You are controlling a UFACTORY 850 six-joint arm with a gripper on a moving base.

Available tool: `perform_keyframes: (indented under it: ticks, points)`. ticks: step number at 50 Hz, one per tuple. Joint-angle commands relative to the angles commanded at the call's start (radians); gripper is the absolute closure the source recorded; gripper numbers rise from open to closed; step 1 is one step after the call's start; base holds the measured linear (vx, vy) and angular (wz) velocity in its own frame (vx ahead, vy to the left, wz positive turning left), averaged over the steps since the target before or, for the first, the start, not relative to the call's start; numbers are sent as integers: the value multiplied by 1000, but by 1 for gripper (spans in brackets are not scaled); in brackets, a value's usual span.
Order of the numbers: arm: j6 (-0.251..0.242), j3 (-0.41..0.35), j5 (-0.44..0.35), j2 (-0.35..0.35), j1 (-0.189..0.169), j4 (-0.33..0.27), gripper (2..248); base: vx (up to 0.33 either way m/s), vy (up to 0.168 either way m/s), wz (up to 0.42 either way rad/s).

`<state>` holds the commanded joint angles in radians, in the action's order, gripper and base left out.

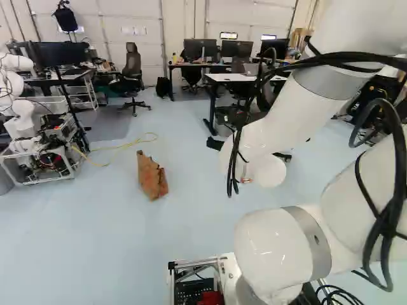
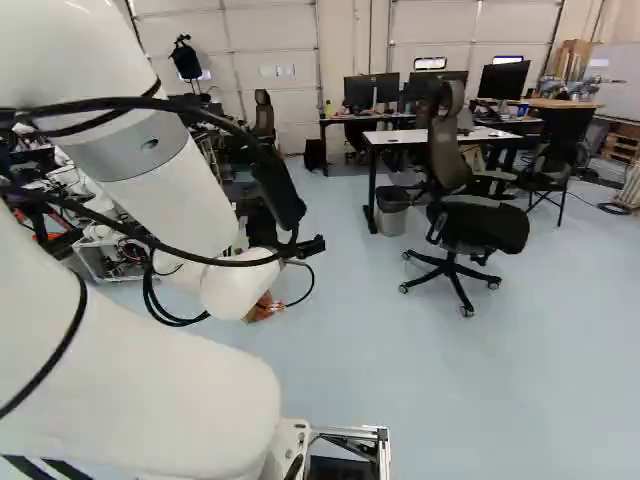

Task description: Pick up the grocery bag from the ground

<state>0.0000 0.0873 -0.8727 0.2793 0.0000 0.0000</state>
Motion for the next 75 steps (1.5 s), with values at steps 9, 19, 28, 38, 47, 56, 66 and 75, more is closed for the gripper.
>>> perform_keyframes:
  ticks: [9,19,28,38,47,56,66,75]
  points:
    - [0,0,0,0,0,0,3,172,85,309]
    - [0,0,0,0,0,0,3,157,86,291]
    - [0,0,0,0,0,0,3,158,86,290]
    - [0,0,0,0,0,0,3,167,94,307]
    - [0,0,0,0,0,0,3,166,91,301]
    - [0,0,0,0,0,0,3,178,81,328]
    - [0,0,0,0,0,0,3,214,34,160]
    - [0,0,0,0,0,0,3,253,8,8]
